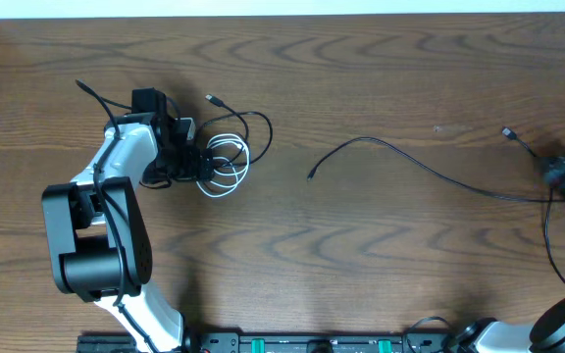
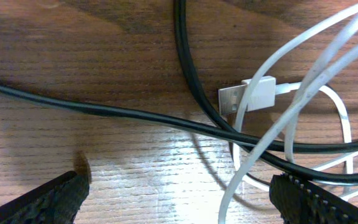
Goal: Untangle cables
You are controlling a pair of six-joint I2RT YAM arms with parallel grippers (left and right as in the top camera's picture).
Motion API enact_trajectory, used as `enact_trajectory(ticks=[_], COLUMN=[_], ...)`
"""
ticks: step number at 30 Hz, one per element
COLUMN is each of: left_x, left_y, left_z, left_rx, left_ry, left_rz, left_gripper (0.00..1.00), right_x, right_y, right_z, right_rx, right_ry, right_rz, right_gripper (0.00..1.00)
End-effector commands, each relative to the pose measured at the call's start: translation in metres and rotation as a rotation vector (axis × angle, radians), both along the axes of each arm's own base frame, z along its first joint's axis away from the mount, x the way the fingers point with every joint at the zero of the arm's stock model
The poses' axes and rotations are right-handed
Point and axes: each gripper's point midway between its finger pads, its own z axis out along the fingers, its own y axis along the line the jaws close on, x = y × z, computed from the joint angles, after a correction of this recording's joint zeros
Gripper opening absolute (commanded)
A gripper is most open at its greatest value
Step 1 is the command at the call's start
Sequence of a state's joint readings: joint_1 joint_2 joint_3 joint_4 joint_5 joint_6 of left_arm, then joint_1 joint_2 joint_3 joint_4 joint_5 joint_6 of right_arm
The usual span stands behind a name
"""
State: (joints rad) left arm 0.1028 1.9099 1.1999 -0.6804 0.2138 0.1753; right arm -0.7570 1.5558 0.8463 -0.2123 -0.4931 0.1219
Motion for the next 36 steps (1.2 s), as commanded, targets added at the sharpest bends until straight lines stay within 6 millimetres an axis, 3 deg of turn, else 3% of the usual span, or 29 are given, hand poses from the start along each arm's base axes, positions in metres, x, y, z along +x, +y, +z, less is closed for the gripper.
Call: enact_trajectory(ticks=[1,7,12,19,27,36], left_x=[-0.004,-0.004,-0.004,-0.004,-0.004,-0.003], left_y=[-0.004,-0.004,-0.004,-0.004,-0.004,-0.004], left_z=[-0.005,-0.005,-0.005,-0.005,-0.005,-0.005], left_rx=[-0.025,-0.025,-0.025,-0.025,-0.025,-0.025], left_ry=[0.021,0.021,0.021,0.02,0.021,0.02], left_rz=[0.012,0.012,0.012,0.012,0.012,0.012], left_gripper=[0.98,0.98,0.98,0.98,0.98,0.98], right_x=[0.019,0.023,0.018,0.014,0.005,-0.021], right_y=[0.049,0.08,0.091,0.056,0.031,0.002], right_z=[0.011,0.01,0.002,-0.013,-0.02,-0.034], right_rx=[0.118,0.165,0.184,-0.014,-0.223,-0.378], right_ry=[-0.076,-0.062,-0.007,0.09,0.178,0.345], right_rz=[0.171,0.251,0.259,0.168,0.192,0.123], right_gripper=[0.99,0.99,0.99,0.99,0.99,0.99])
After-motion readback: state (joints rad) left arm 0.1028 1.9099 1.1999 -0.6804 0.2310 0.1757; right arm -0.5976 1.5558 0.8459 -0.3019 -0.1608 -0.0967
